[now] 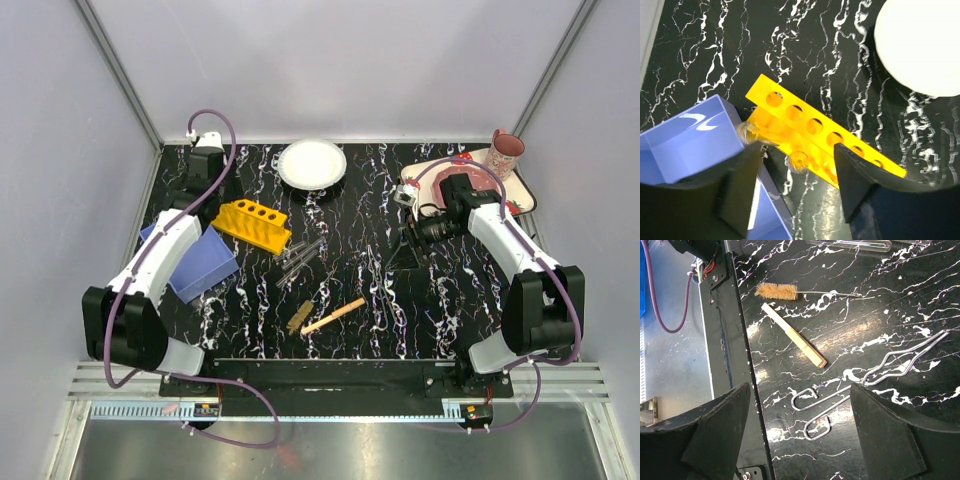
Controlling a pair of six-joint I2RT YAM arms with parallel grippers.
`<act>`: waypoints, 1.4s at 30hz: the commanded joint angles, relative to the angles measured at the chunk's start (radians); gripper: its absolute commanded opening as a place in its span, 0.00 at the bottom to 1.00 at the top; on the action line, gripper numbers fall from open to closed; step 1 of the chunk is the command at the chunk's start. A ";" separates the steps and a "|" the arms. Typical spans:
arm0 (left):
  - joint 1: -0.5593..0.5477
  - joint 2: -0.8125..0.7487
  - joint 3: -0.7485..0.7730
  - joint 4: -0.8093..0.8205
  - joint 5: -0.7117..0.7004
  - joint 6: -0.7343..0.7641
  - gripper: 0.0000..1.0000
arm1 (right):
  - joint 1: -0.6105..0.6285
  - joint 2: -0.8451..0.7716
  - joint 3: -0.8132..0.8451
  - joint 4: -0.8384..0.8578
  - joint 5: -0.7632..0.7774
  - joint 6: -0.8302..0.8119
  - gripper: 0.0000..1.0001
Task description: Organize the chemistry lab equipment
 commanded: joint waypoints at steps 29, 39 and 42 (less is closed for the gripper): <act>-0.328 -0.248 -0.198 -0.295 0.327 -0.092 0.89 | -0.031 -0.193 -0.093 0.085 -0.002 -0.032 0.93; -0.441 0.112 -0.066 -0.322 0.255 -0.054 0.67 | -0.048 -0.160 -0.121 0.100 0.009 -0.028 0.93; -0.452 0.197 -0.026 -0.332 0.235 -0.038 0.65 | -0.049 -0.154 -0.125 0.102 0.007 -0.028 0.93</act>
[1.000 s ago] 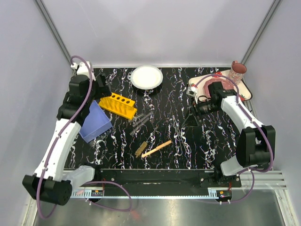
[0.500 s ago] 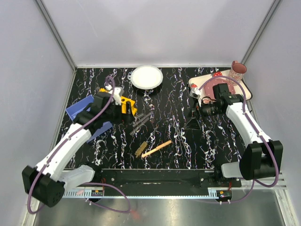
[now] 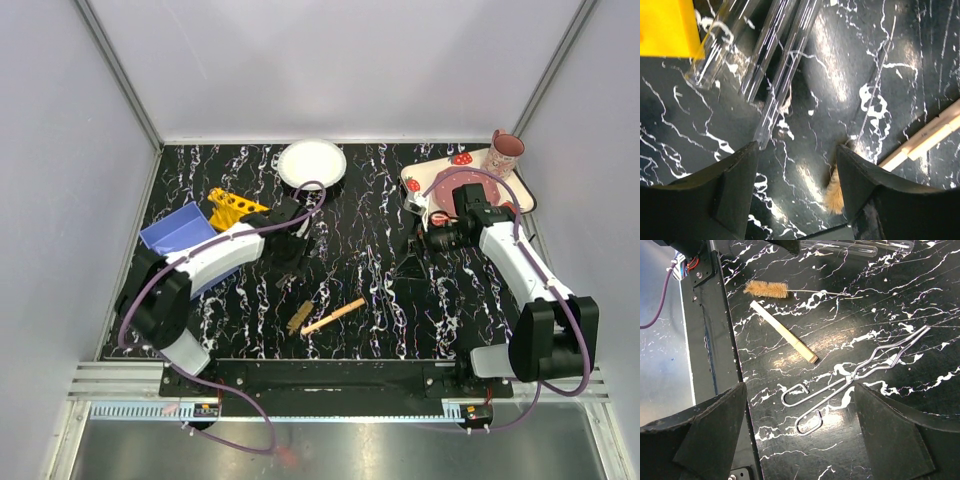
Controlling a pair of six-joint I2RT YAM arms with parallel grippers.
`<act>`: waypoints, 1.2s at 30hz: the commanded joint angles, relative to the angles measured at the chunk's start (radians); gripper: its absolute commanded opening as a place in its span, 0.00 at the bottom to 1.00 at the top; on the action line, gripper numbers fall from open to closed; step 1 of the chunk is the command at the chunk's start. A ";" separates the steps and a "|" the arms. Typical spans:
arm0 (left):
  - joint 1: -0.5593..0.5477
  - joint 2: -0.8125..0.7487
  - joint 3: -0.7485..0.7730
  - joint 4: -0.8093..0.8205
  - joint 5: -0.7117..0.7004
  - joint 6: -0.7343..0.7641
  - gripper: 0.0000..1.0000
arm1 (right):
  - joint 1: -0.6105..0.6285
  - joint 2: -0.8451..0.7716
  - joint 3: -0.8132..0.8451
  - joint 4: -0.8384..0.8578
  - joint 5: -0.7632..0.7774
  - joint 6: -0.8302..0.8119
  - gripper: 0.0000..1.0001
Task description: Organize the chemistry lab equipment
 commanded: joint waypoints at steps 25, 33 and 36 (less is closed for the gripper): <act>-0.040 0.211 0.091 -0.016 -0.122 0.018 0.48 | -0.008 0.027 -0.009 0.028 0.002 -0.008 0.93; -0.043 0.228 0.089 -0.019 -0.133 0.010 0.46 | -0.008 0.028 -0.010 0.028 -0.002 -0.008 0.93; -0.044 0.236 0.089 -0.021 -0.136 0.009 0.45 | -0.010 0.025 -0.010 0.028 -0.001 -0.008 0.93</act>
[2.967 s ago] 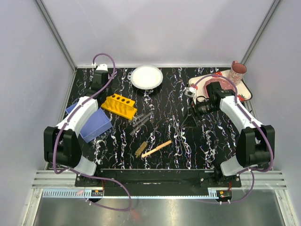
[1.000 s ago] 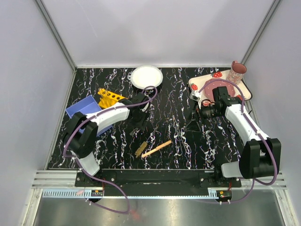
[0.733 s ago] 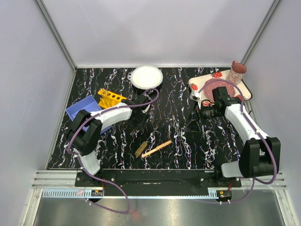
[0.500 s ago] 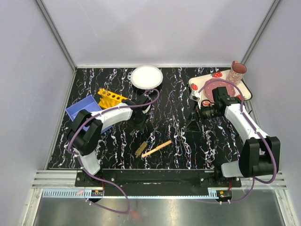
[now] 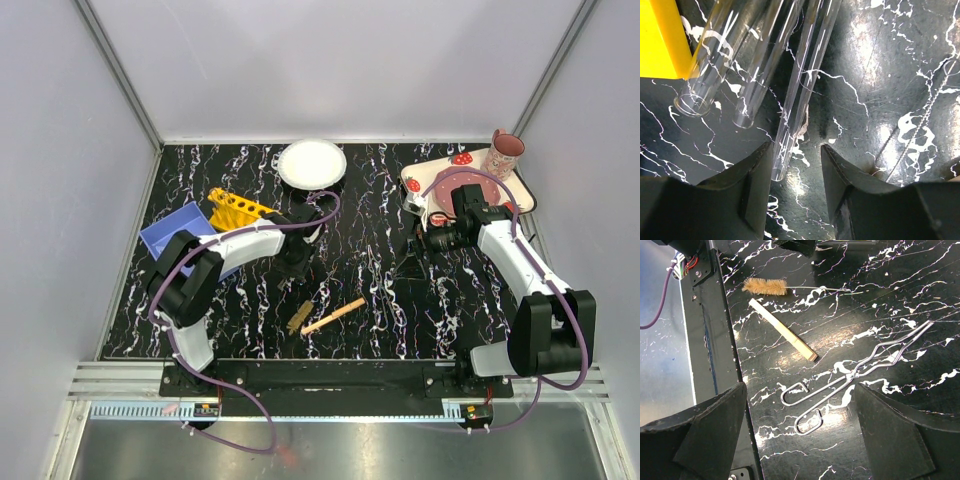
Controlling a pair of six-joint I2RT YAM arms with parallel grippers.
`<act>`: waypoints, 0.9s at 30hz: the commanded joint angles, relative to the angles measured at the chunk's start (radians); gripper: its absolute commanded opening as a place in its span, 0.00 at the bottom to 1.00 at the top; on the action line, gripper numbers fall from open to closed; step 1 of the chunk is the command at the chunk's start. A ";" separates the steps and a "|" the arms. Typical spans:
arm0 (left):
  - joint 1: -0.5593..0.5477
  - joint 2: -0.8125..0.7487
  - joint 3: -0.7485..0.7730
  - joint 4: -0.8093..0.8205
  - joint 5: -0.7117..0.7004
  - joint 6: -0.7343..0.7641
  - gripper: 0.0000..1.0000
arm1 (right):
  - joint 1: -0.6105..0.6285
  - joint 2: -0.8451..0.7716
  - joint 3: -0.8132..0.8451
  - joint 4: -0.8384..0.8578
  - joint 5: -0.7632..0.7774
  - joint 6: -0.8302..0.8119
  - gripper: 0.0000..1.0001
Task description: Organize the chemistry lab equipment
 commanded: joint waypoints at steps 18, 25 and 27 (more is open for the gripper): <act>-0.063 -0.025 -0.020 0.069 0.059 -0.056 0.16 | -0.008 -0.020 0.000 0.012 -0.018 -0.009 0.93; -0.074 -0.070 -0.049 0.170 0.138 -0.100 0.12 | -0.008 -0.015 0.001 0.003 -0.107 -0.001 0.93; -0.074 -0.083 -0.066 0.238 0.168 -0.128 0.12 | -0.006 -0.003 0.001 0.001 -0.153 0.020 0.93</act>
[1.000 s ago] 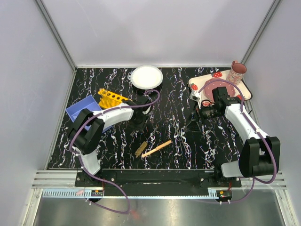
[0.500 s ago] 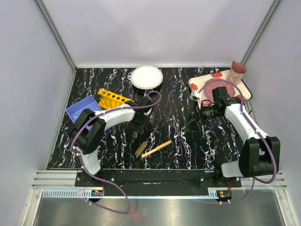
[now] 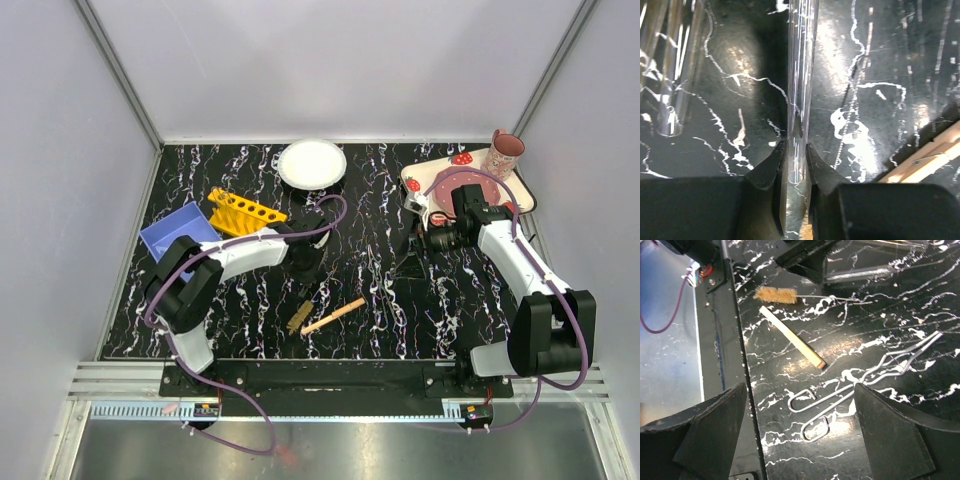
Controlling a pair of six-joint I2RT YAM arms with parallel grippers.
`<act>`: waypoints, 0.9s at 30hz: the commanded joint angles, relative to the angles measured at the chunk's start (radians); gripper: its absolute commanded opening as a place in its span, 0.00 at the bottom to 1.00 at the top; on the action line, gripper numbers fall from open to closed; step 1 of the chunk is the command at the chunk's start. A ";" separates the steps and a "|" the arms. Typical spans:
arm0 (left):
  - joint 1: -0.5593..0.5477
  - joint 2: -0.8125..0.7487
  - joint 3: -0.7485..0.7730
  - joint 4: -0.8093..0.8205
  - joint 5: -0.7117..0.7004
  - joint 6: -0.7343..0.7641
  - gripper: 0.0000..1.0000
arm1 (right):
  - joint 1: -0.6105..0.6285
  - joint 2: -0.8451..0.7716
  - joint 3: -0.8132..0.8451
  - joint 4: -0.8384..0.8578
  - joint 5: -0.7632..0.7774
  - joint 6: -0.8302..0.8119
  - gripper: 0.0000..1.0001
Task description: Organize the chemistry lab equipment
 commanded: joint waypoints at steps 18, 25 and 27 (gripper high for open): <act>-0.006 -0.083 -0.094 0.533 0.203 -0.285 0.11 | 0.007 0.112 -0.216 0.849 -0.143 0.987 0.92; -0.008 -0.075 -0.118 0.620 0.261 -0.342 0.11 | 0.047 0.213 -0.227 1.005 0.004 1.173 0.90; -0.009 -0.085 -0.132 0.666 0.272 -0.364 0.11 | 0.055 0.232 -0.221 1.013 0.041 1.205 0.89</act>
